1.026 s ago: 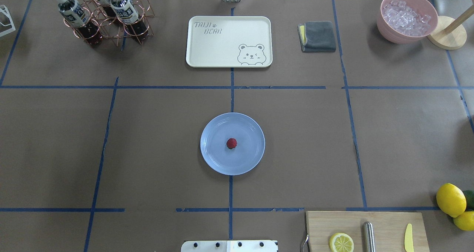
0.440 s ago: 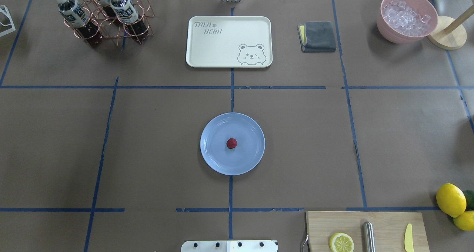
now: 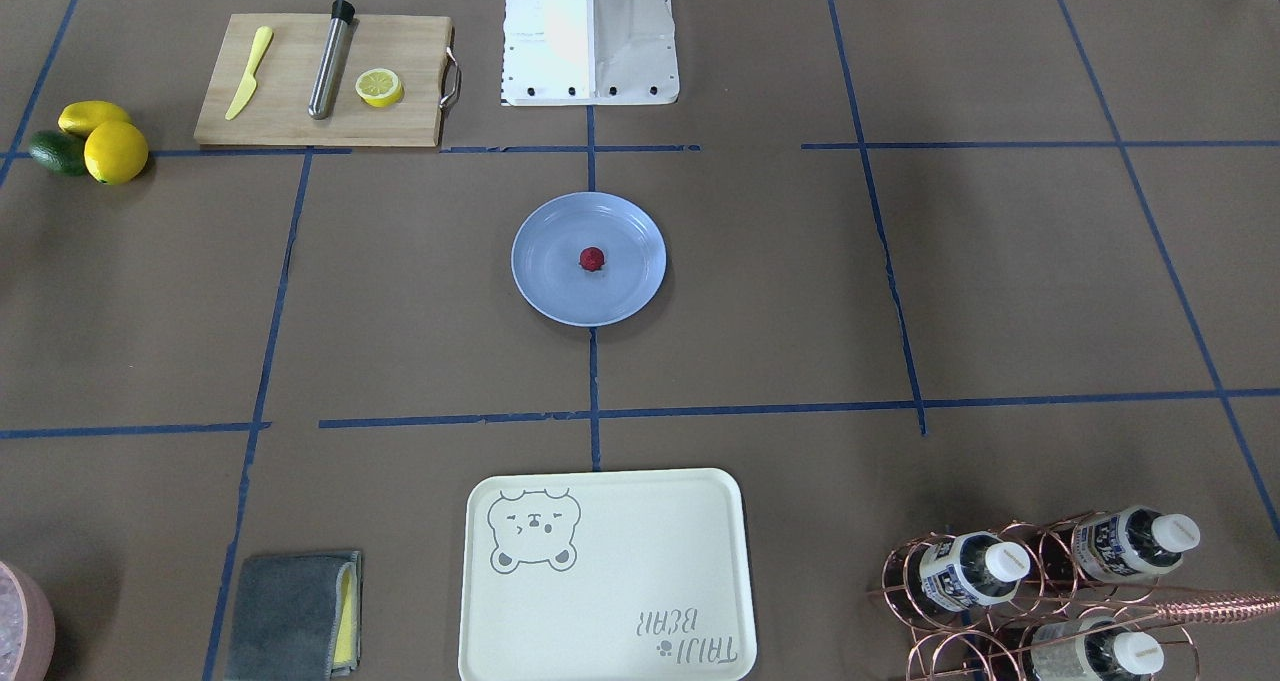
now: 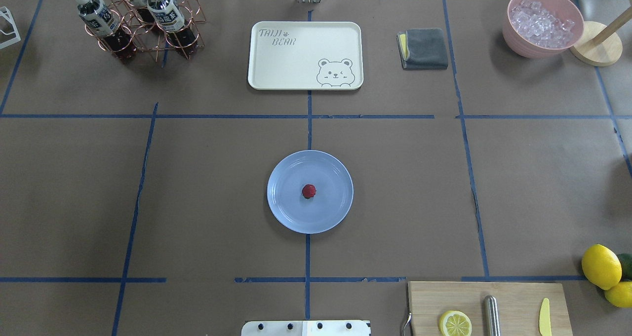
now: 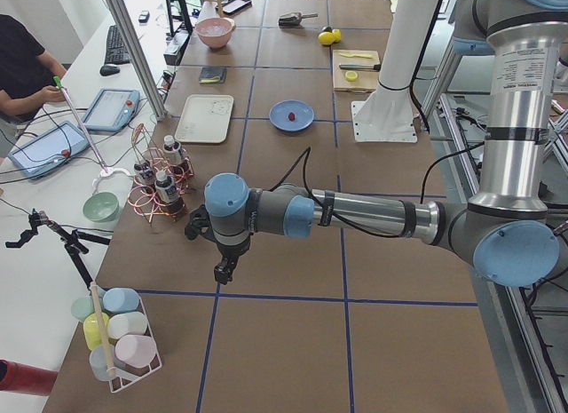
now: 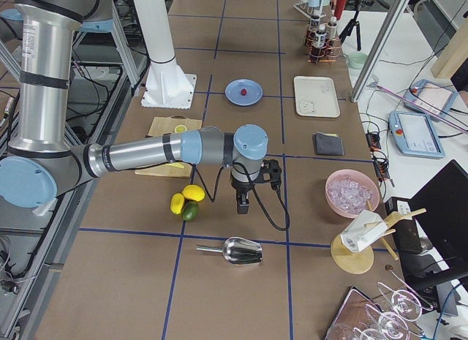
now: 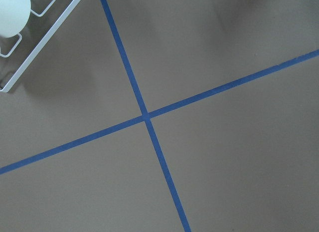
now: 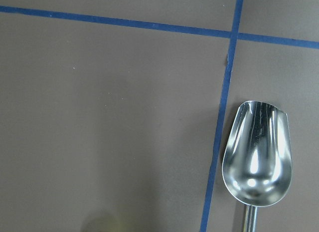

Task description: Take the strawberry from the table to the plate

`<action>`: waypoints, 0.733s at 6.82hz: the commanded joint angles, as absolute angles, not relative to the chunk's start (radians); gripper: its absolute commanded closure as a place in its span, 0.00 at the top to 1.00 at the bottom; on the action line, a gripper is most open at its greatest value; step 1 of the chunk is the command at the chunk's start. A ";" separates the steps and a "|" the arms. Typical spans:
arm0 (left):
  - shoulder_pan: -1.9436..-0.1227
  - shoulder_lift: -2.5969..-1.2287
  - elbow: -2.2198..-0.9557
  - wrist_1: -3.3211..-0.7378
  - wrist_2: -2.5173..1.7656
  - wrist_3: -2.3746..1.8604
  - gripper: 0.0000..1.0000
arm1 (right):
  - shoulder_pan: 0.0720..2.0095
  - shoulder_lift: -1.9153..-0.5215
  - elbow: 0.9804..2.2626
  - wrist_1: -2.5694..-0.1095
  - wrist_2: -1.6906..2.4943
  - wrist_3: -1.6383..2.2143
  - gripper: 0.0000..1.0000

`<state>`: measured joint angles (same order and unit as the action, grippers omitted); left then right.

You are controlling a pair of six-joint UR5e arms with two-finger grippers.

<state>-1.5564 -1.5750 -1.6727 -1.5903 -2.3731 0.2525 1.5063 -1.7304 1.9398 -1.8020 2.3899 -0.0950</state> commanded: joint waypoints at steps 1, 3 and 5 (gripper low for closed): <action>-1.557 -1.562 -1.681 -1.489 -2.376 0.245 1.00 | 1.506 -1.746 1.937 -1.801 2.387 -0.142 1.00; -1.591 -1.578 -1.672 -1.456 -2.375 0.239 1.00 | 1.505 -1.743 1.933 -1.801 2.385 -0.141 1.00; -1.612 -1.583 -1.672 -1.462 -2.375 0.092 1.00 | 1.506 -1.741 1.933 -1.801 2.385 -0.134 1.00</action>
